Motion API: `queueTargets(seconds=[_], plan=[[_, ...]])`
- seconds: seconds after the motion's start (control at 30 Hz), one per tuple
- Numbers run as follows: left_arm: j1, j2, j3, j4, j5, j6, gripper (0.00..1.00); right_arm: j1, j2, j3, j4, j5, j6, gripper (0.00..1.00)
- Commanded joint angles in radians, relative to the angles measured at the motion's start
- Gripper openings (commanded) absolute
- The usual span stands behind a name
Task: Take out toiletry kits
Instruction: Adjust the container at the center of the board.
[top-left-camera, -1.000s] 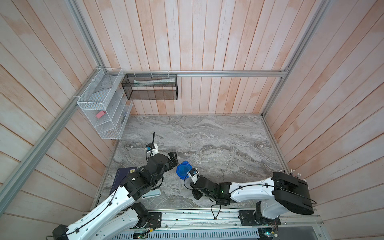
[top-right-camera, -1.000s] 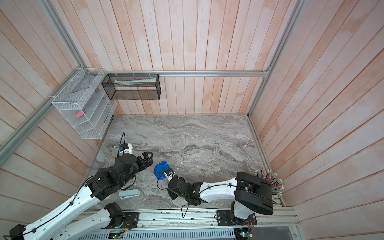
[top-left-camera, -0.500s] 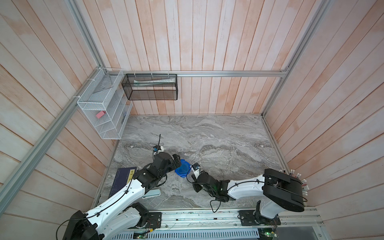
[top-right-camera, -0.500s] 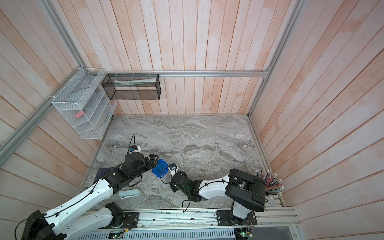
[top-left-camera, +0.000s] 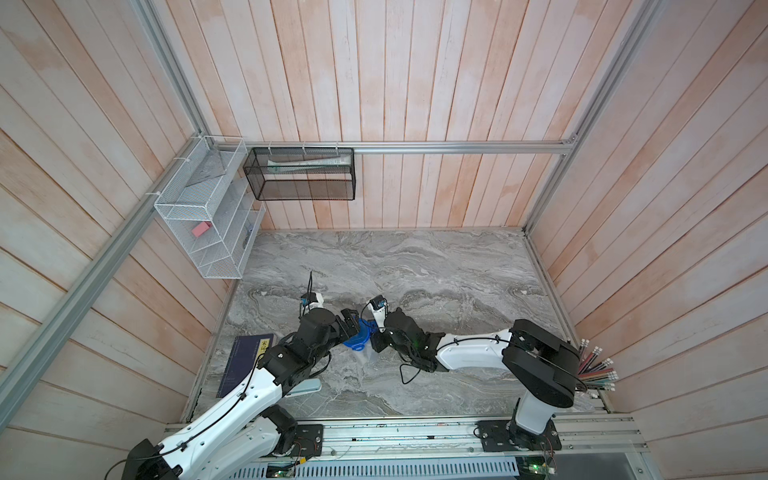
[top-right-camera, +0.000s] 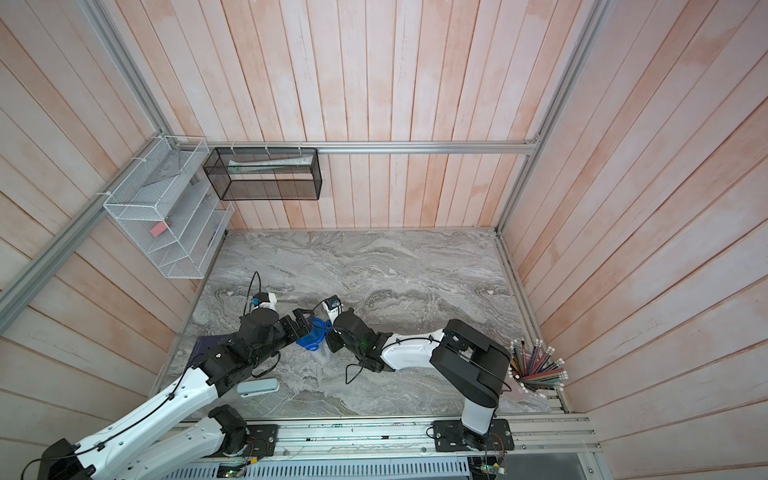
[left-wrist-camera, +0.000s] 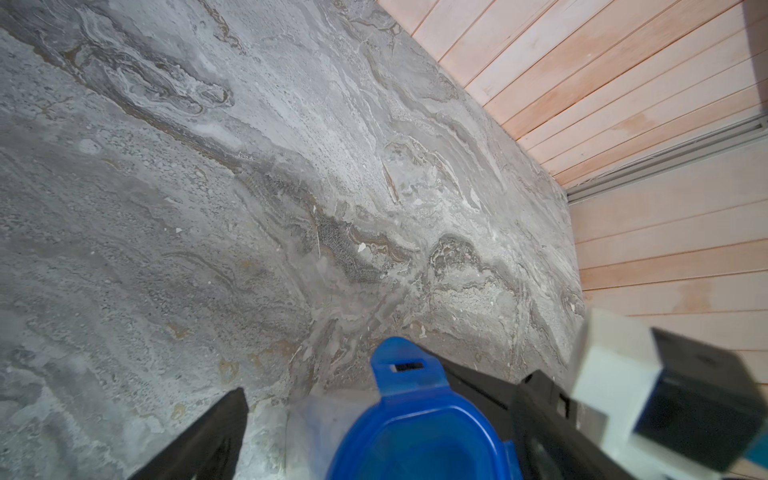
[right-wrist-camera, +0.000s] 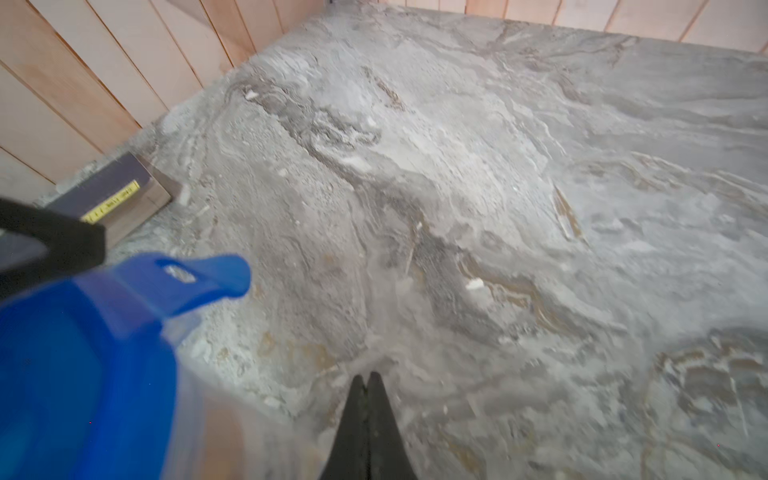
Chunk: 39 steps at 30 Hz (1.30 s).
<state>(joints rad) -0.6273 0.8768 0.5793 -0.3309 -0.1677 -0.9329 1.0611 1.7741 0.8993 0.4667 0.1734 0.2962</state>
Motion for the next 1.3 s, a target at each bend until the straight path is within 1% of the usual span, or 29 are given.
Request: queueTargets(seconds=[0.0, 0.1, 0.2, 0.3, 0.4, 0.5, 0.73, 0.83, 0.93, 1.03, 1.07, 1.1, 1.13, 1.17, 1.2, 1.23, 1.27], plan=[[0.003, -0.003, -0.031, -0.005, 0.035, -0.024, 1.0, -0.026, 0.029, 0.049, -0.059, -0.069, -0.019, 0.0], [0.002, 0.012, -0.072, 0.057, 0.086, -0.049, 1.0, -0.048, 0.036, 0.058, -0.07, -0.091, -0.018, 0.0], [-0.014, 0.038, -0.093, 0.096, 0.118, -0.086, 1.0, -0.063, 0.023, 0.029, -0.062, -0.102, -0.004, 0.0], [-0.056, 0.051, -0.107, 0.132, 0.115, -0.123, 1.0, -0.084, 0.025, 0.01, -0.053, -0.124, 0.011, 0.0], [-0.088, 0.07, -0.09, 0.128, 0.102, -0.137, 1.0, -0.113, 0.045, 0.023, -0.044, -0.169, 0.03, 0.0], [-0.102, 0.081, -0.071, 0.103, 0.094, -0.15, 1.0, -0.146, 0.085, 0.055, -0.04, -0.209, 0.038, 0.0], [-0.112, 0.057, -0.051, 0.059, 0.065, -0.165, 1.0, -0.226, 0.166, 0.152, -0.036, -0.312, 0.03, 0.0], [-0.112, 0.056, -0.04, 0.037, 0.053, -0.158, 1.0, -0.238, 0.146, 0.151, -0.038, -0.317, 0.03, 0.0], [-0.112, 0.051, -0.041, 0.019, 0.046, -0.152, 1.0, -0.246, 0.086, 0.12, -0.068, -0.316, 0.03, 0.0], [-0.112, 0.048, -0.047, 0.004, 0.038, -0.149, 1.0, -0.276, -0.032, 0.026, -0.086, -0.399, 0.064, 0.0], [-0.112, 0.044, -0.05, 0.004, 0.034, -0.147, 1.0, -0.284, -0.083, -0.026, -0.073, -0.441, 0.088, 0.07], [-0.112, 0.042, -0.053, 0.004, 0.031, -0.146, 1.0, -0.287, -0.135, -0.078, -0.052, -0.484, 0.115, 0.17], [-0.112, 0.04, -0.053, 0.004, 0.028, -0.145, 1.0, -0.286, -0.176, -0.129, -0.027, -0.516, 0.141, 0.24], [-0.112, 0.038, -0.055, 0.007, 0.026, -0.143, 1.0, -0.287, -0.229, -0.191, 0.03, -0.56, 0.182, 0.33], [-0.112, 0.036, -0.056, 0.007, 0.025, -0.141, 1.0, -0.286, -0.278, -0.259, 0.087, -0.603, 0.234, 0.52], [-0.112, 0.035, -0.058, 0.01, 0.024, -0.141, 1.0, -0.287, -0.313, -0.319, 0.181, -0.641, 0.286, 0.58], [-0.111, 0.036, -0.061, 0.013, 0.023, -0.141, 1.0, -0.287, -0.353, -0.387, 0.288, -0.685, 0.354, 0.6]])
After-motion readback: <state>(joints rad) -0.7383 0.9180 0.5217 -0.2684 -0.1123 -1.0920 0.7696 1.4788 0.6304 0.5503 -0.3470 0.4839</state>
